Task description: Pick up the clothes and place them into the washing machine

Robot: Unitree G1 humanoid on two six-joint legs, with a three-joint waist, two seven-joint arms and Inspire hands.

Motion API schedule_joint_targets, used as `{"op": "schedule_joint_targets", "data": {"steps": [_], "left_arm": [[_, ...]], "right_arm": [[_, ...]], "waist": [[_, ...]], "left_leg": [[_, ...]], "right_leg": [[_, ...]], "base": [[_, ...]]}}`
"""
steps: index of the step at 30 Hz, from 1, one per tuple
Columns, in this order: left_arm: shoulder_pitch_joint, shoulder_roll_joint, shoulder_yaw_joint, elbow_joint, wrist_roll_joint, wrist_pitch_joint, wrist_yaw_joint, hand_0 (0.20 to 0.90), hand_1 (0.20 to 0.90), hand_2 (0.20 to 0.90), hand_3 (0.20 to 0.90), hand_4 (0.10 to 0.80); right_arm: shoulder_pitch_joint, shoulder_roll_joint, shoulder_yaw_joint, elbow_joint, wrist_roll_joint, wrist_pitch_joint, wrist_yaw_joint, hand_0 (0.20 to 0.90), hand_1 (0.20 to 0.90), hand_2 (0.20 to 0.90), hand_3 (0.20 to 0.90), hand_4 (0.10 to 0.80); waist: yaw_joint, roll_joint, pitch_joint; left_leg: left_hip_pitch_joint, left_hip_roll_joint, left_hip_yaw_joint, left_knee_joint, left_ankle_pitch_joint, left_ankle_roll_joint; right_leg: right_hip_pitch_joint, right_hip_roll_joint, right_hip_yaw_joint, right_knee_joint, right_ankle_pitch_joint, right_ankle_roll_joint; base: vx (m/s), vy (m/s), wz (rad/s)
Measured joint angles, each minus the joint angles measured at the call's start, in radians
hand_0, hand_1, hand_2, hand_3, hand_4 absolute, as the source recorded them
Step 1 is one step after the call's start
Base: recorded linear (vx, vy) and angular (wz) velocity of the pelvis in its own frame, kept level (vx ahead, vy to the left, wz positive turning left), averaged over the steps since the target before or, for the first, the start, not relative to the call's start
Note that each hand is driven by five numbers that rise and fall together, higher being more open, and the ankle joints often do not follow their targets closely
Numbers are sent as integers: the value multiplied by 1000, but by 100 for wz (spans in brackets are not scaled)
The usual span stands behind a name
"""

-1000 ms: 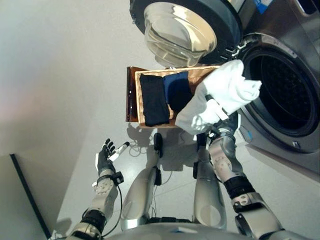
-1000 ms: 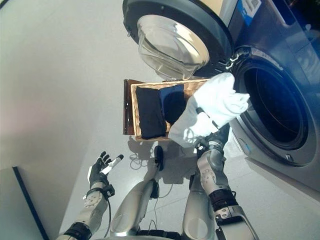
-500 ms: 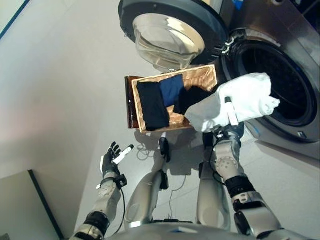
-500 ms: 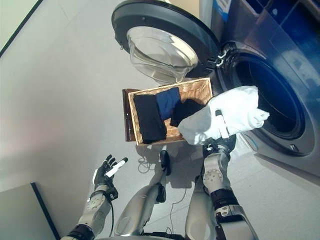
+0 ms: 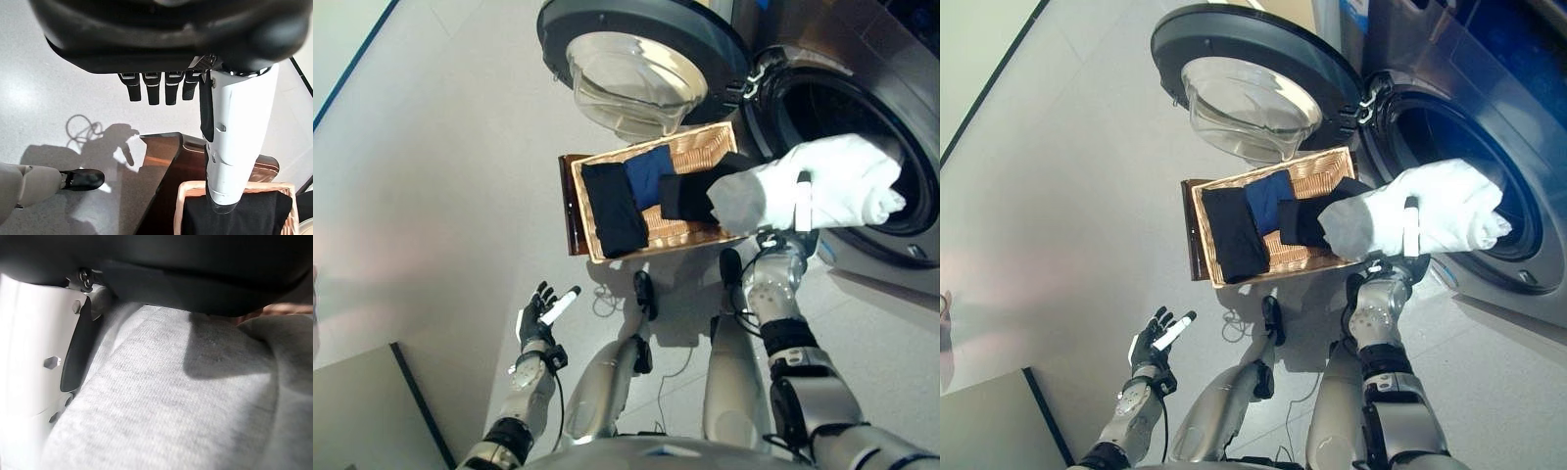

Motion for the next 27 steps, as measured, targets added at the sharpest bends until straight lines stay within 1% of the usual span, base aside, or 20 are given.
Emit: {"op": "schedule_joint_targets", "data": {"steps": [5,10,12,14,17,18,20,23,24,25,26,27], "left_arm": [[-1,2,-8,7,0,-1,-8,900,900,900,900,800],[-1,5,-37,10,-4,-1,-12,900,900,900,900,800],[-1,5,-37,8,-4,-2,-19,900,900,900,900,800],[-4,6,-39,8,-4,-3,-28,900,900,900,900,800],[-3,8,-49,9,-11,-2,-29,900,900,900,900,800],[-3,12,-65,6,-14,-3,-29,900,900,900,900,800],[-2,11,-72,-1,-15,-2,-30,900,900,900,900,800],[-2,13,-76,-14,-15,-2,-30,900,900,900,900,800],[-4,13,-76,-21,-15,-3,-31,900,900,900,900,800],[-4,13,-75,-23,-15,-4,-31,900,900,900,900,800],[-4,23,-83,-35,-15,-6,-36,900,900,900,900,800],[-4,27,-87,-37,-15,-6,-40,900,900,900,900,800]], "right_arm": [[-114,-54,-16,88,2,-6,-18,200,200,200,200,300],[-200,-104,-21,107,7,-9,-35,200,200,200,200,300],[-236,-124,-19,143,8,-10,-36,200,200,200,200,300],[-302,-159,-27,209,26,-10,-42,200,200,200,200,300],[-376,-183,-47,274,41,-9,-56,200,200,200,200,300],[-412,-200,-56,306,46,-9,-63,200,200,200,200,300],[-441,-222,-59,315,53,-10,-64,200,200,200,200,300],[-512,-252,-59,381,62,-10,-65,200,200,200,200,300],[-520,-269,-58,390,71,-10,-65,200,200,200,200,300],[-520,-271,-58,390,73,-10,-66,200,200,200,200,300],[-561,-288,-64,447,83,-10,-67,200,200,200,200,300],[-576,-293,-71,461,87,-9,-72,200,200,200,200,300]], "waist": [[2,1,0],[7,3,-2],[12,3,-2],[32,3,-2],[42,3,-2],[52,3,-2],[57,6,-4],[63,8,-6],[75,8,-6],[77,8,-6],[87,10,-7],[90,12,-9]], "left_leg": [[-6,-1,2,1,-1,1],[-30,-2,7,4,2,0],[-30,-2,8,4,5,3],[-34,-3,8,4,2,0],[-40,-5,8,4,2,0],[-42,-7,8,4,2,0],[-53,-12,7,4,2,0],[-67,-16,8,4,10,3],[-68,-17,7,4,13,6],[-68,-17,6,4,13,6],[-68,-20,3,4,13,6],[-70,-21,2,4,13,6]], "right_leg": [[-6,-1,1,1,-1,0],[-36,0,4,7,-1,-1],[-37,0,5,9,-3,0],[-47,0,10,15,-6,0],[-61,0,13,34,-15,1],[-71,-1,17,45,-19,0],[-91,-5,17,66,-30,2],[-115,-10,18,87,-41,2],[-125,-11,19,110,-51,-3],[-127,-11,19,116,-57,-2],[-142,-13,21,144,-74,-1],[-151,-15,22,158,-83,0]], "base": [[7,-3,0],[15,-6,0],[0,0,0],[27,-23,-3],[10,-8,0],[0,0,0],[10,-20,5],[13,-19,7],[-3,-19,4],[20,-23,6],[-1,-5,6],[-3,-7,12]]}}
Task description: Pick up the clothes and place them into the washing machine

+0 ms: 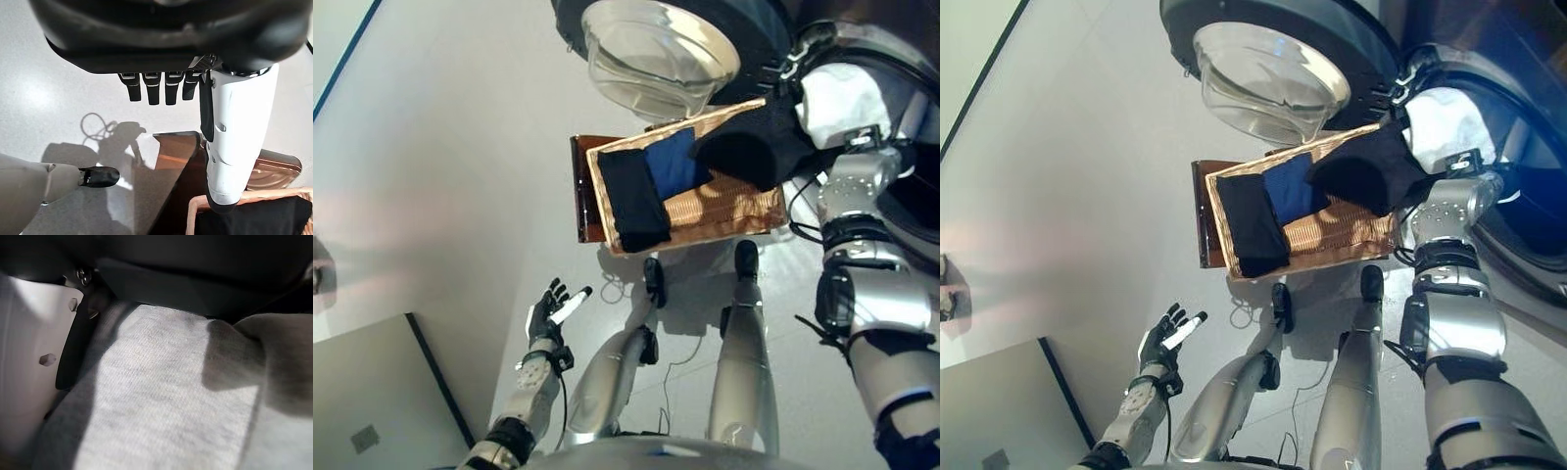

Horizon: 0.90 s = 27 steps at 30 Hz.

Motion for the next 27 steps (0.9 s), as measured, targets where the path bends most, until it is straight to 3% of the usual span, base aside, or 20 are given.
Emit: {"op": "schedule_joint_targets", "data": {"steps": [5,13,21,27], "left_arm": [[2,20,-23,-20,-1,-3,-11,900,900,900,900,800],[2,23,-23,-33,-2,-18,-10,900,900,900,900,800],[2,22,-22,-47,-30,-19,-10,900,900,900,900,800],[2,22,-19,-51,-51,-19,-8,900,900,900,900,800]], "right_arm": [[-43,-35,-18,2,38,-3,-2,200,200,200,200,300],[-67,-64,-29,23,57,-26,-29,200,200,200,200,300],[-80,-84,-103,25,74,-59,-75,200,200,200,200,300],[-80,-153,-148,36,74,-91,-126,200,200,200,200,300]], "waist": [[22,24,-18],[27,25,-20],[31,29,-22],[30,30,-23]], "left_leg": [[-32,-11,-9,0,6,-3],[-39,-29,-18,0,9,-6],[-52,-31,-18,0,11,-9],[-48,-35,-17,0,11,-9]], "right_leg": [[-62,-10,3,73,-34,-6],[-111,-26,16,166,-88,-7],[-128,-28,17,173,-90,-10],[-124,-32,20,165,-86,-8]], "base": [[2,-7,11],[-15,-5,8],[1,14,1],[-2,35,-1]]}}
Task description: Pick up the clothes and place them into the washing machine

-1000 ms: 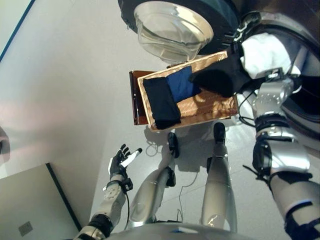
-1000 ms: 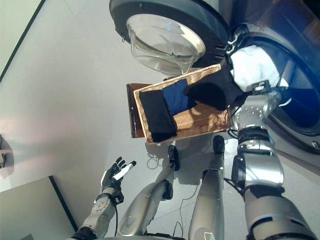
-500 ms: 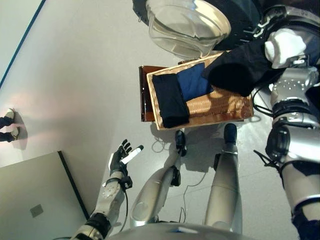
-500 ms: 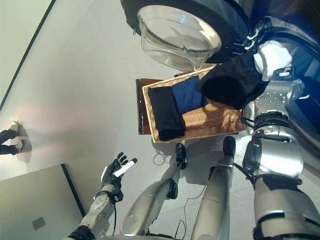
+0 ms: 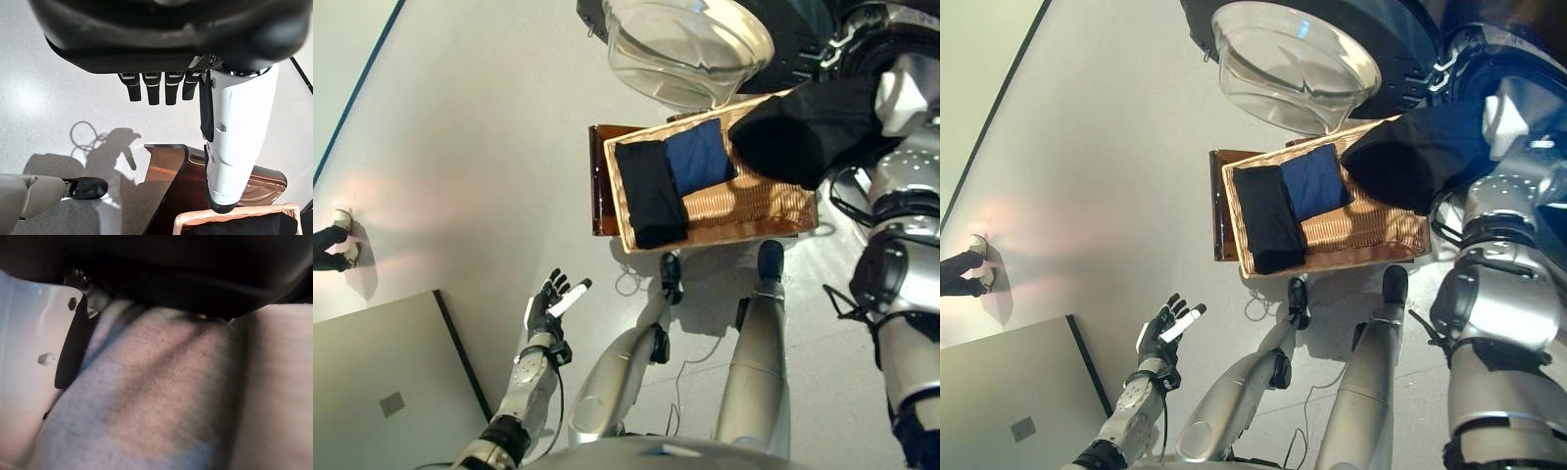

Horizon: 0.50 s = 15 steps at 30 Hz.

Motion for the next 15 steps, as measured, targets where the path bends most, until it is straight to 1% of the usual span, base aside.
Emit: {"op": "schedule_joint_targets", "data": {"steps": [4,8,9,10,11,15], "left_arm": [[0,0,1,-1,-1,0,1,900,900,900,900,800],[-1,0,1,-10,-1,0,1,900,900,900,900,800],[-1,0,1,-10,-1,0,1,900,900,900,900,800],[-1,-1,1,-11,-1,0,1,900,900,900,900,800],[1,0,1,-11,-2,0,1,900,900,900,900,800],[1,-1,1,-12,-3,0,1,900,900,900,900,800]], "right_arm": [[-5,-42,-2,0,0,-2,-33,200,200,200,200,300],[-7,-55,-17,0,-4,-23,-52,200,200,200,200,300],[-7,-55,-19,0,-4,-23,-56,527,527,527,527,533],[-7,-55,-19,1,-4,-21,-60,527,527,527,527,533],[-7,-55,-19,3,-4,-19,-74,900,900,900,900,800],[-7,-55,-17,5,-6,-7,-76,900,900,900,900,800]], "waist": [[-11,5,-4],[-13,6,-5],[-10,7,-6],[-9,9,-7],[-9,12,-10],[-10,16,-13]], "left_leg": [[4,-4,0,0,0,0],[17,-7,0,0,-2,2],[17,-8,1,0,-3,3],[17,-8,1,0,-4,5],[19,-7,1,0,-4,5],[19,-8,1,0,-4,5]], "right_leg": [[6,-3,4,-7,6,4],[21,-3,11,-20,11,13],[21,-3,13,-21,11,16],[23,-3,13,-24,10,18],[29,-3,12,-32,18,16],[42,-3,12,-55,33,20]], "base": [[5,40,-3],[1,37,-6],[-8,15,-3],[0,0,0],[0,0,0],[-8,14,-3]]}}
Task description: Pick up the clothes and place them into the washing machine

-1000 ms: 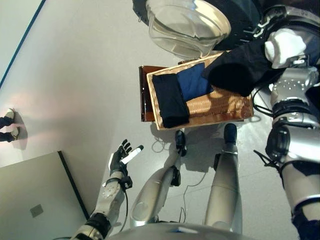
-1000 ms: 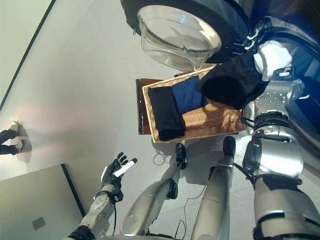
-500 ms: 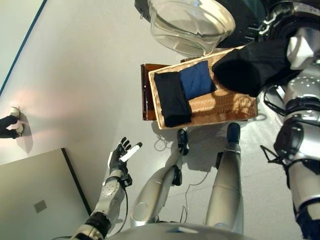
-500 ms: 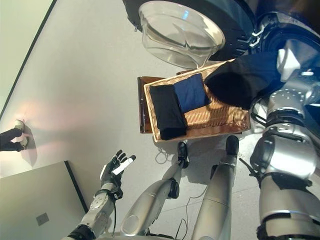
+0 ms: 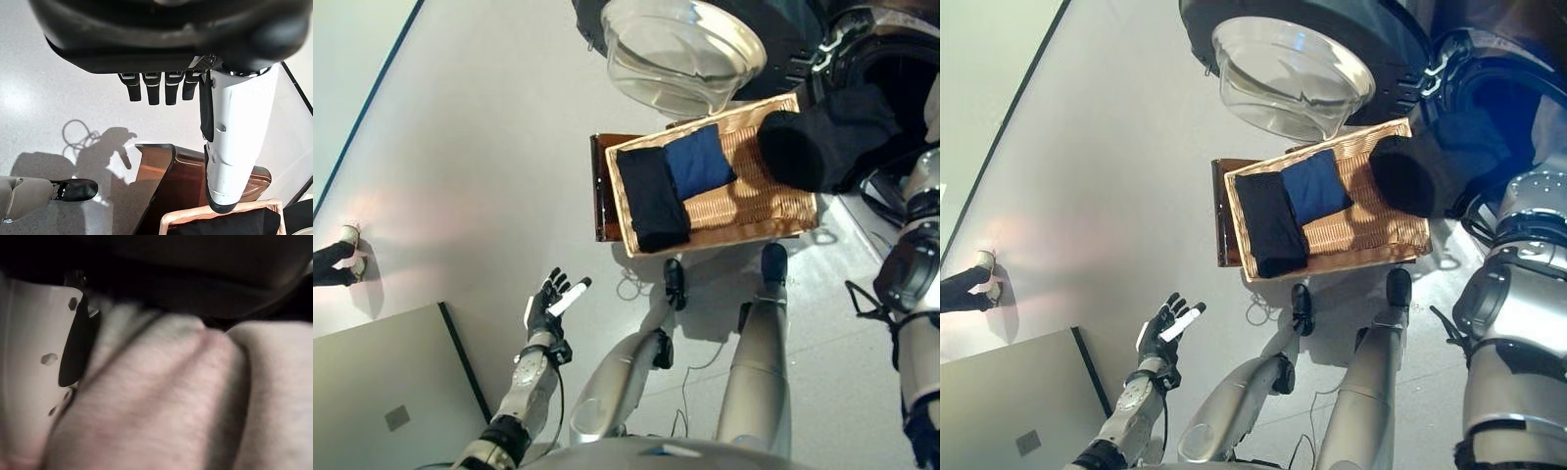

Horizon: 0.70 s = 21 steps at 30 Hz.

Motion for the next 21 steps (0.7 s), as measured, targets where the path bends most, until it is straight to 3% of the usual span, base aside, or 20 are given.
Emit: {"op": "schedule_joint_targets", "data": {"steps": [13,21], "left_arm": [[1,0,6,-1,0,0,0,900,900,900,900,800],[1,0,13,0,0,0,0,900,900,900,900,800]], "right_arm": [[-2,-4,52,17,-107,34,22,900,900,900,900,800],[4,-3,73,17,-121,36,27,900,900,900,900,800]], "waist": [[-4,0,0],[-9,-1,0]], "left_leg": [[16,0,1,0,-3,4],[20,1,0,0,-3,6]], "right_leg": [[49,-3,-7,-68,35,17],[61,-1,-10,-81,43,13]], "base": [[-9,7,-1],[0,0,0]]}}
